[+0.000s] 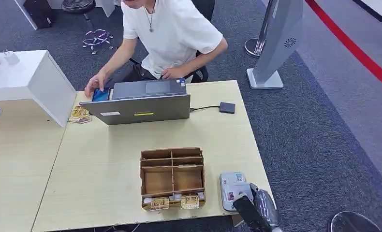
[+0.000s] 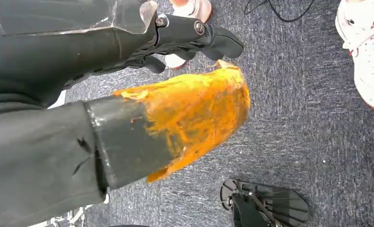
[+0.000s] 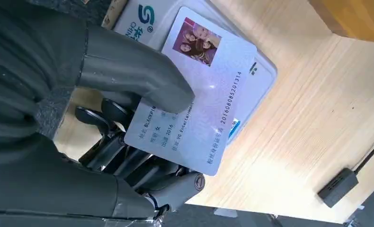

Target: Pass the card to the sensor for recognition and then transmit it.

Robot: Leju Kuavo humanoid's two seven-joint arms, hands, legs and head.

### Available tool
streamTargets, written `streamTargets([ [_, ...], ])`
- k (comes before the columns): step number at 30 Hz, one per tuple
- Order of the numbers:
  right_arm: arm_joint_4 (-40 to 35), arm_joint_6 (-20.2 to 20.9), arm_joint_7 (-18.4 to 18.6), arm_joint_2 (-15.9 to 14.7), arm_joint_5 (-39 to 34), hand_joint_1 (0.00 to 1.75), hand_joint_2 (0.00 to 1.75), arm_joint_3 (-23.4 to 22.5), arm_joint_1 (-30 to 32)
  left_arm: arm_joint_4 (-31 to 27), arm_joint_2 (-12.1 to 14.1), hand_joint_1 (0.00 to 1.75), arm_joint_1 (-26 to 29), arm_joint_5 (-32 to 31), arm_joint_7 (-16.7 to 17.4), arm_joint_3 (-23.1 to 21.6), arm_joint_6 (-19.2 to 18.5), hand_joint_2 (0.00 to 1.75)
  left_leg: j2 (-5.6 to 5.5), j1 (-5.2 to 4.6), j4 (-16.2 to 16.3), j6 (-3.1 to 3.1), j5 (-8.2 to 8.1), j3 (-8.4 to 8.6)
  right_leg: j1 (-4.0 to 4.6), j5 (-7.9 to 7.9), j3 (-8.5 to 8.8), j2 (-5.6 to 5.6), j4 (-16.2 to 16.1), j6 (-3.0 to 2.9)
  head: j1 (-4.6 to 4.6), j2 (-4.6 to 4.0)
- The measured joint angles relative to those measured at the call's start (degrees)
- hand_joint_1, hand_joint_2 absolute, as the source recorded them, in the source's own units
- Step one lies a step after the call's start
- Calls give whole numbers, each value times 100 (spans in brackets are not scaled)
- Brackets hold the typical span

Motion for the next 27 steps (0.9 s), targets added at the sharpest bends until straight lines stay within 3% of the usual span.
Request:
streamTargets([
  [27, 87, -50, 122, 2, 240, 175, 175, -4, -89, 0, 4, 0, 0, -50, -2, 57, 2, 0, 1, 0, 0, 0, 1, 12, 0, 2, 11, 0, 0, 0, 0, 0],
])
